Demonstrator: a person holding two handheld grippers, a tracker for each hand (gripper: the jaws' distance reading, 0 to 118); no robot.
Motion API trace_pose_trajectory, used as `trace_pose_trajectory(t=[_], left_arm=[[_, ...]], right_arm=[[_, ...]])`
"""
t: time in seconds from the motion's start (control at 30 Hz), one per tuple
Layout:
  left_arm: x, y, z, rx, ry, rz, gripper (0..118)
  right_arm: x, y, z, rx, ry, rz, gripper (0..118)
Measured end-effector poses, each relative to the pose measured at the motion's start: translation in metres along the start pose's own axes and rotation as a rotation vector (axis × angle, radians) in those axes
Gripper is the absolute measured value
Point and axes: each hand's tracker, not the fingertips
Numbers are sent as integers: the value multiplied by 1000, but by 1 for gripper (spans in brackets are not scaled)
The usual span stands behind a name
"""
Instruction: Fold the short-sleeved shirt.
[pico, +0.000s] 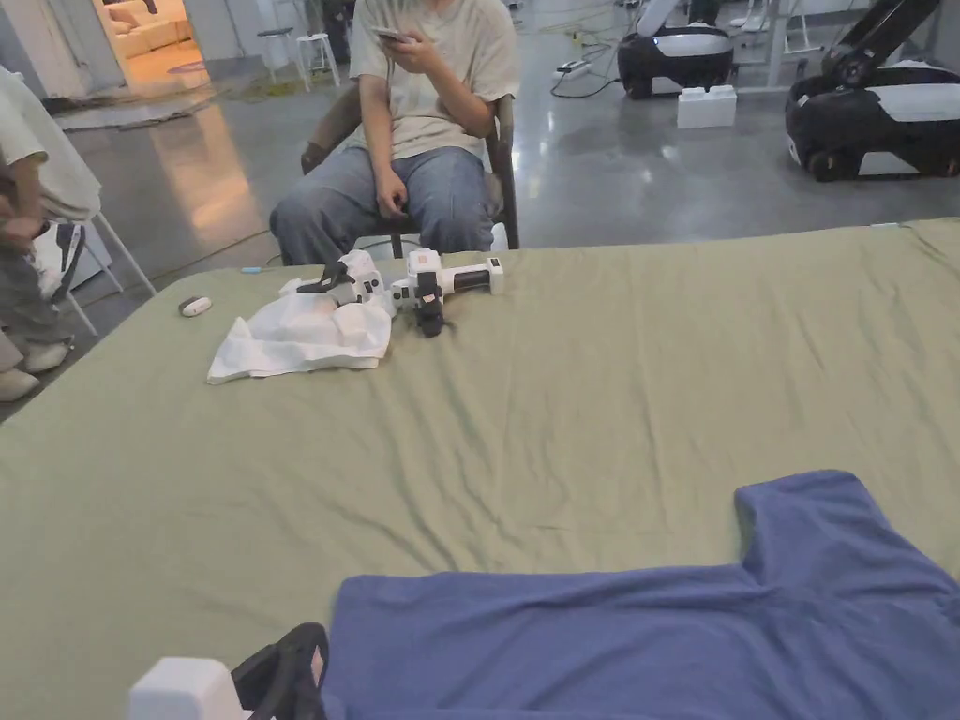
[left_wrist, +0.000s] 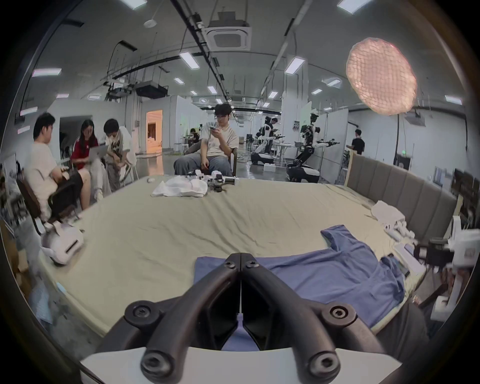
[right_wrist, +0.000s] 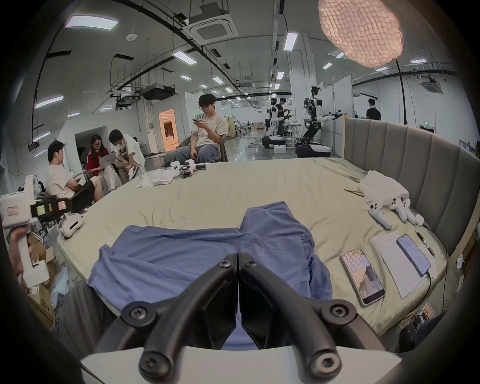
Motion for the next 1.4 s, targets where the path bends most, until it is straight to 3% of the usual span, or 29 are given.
trace_pose_trajectory(t=[0.07, 0.17, 0.43, 0.5, 0.6, 0.67, 0.7, 0.8, 0.83, 0.9, 0.93, 1.07, 1.17, 1.23, 1.27, 1.3, 1.33, 1.37, 1.4], left_arm=[[-16, 6, -43, -120, -18, 64, 21], [-38, 6, -112, -206, -20, 106, 59], [-65, -24, -265, -562, 104, 124, 59], [-67, -35, -280, -605, 102, 107, 55], [-66, -45, -285, -625, 105, 83, 38], [-64, -38, -284, -618, 103, 92, 1], [-61, -38, -285, -632, 46, 110, 0], [-53, -43, -296, -673, 90, 21, 0], [-51, -45, -295, -677, 93, 13, 0], [-46, -43, -296, -682, 103, -5, 0], [-44, -42, -296, -687, 105, -23, 0], [-42, -41, -299, -706, 110, -58, 0], [-43, -41, -299, -714, 108, -65, 0], [-43, -38, -297, -718, 106, -56, 0], [-42, -38, -297, -719, 105, -54, 0], [-42, -38, -297, -721, 105, -57, 0], [-41, -39, -297, -723, 102, -70, 0], [-40, -41, -298, -721, 99, -85, 0], [-40, -41, -297, -719, 98, -95, 0]], right_arm=[[3, -4, -2, -22, -4, -9, 0], [11, -11, -6, -65, -18, -32, 0], [38, -32, -10, -168, -79, -60, 0], [45, -35, -9, -189, -92, -65, 0], [55, -37, -12, -215, -110, -83, 0], [60, -35, -16, -220, -106, -100, 0], [63, -31, -22, -225, -97, -117, 0], [73, -7, -49, -224, -77, -126, 1], [77, 6, -63, -220, -69, -114, 11], [85, 36, -99, -232, -65, -109, 76], [90, 49, -123, -272, -62, -115, 90], [119, 74, -228, -445, -42, -182, 89], [136, 68, -296, -571, -193, -90, 88], [145, 60, -323, -636, -268, -3, 72], [148, 56, -331, -677, -289, 23, 52], [152, 49, -334, -710, -270, 22, 38], [155, 46, -333, -701, -212, -26, 35], [152, 50, -328, -670, -238, -28, 32], [152, 52, -326, -664, -217, -33, 19]])
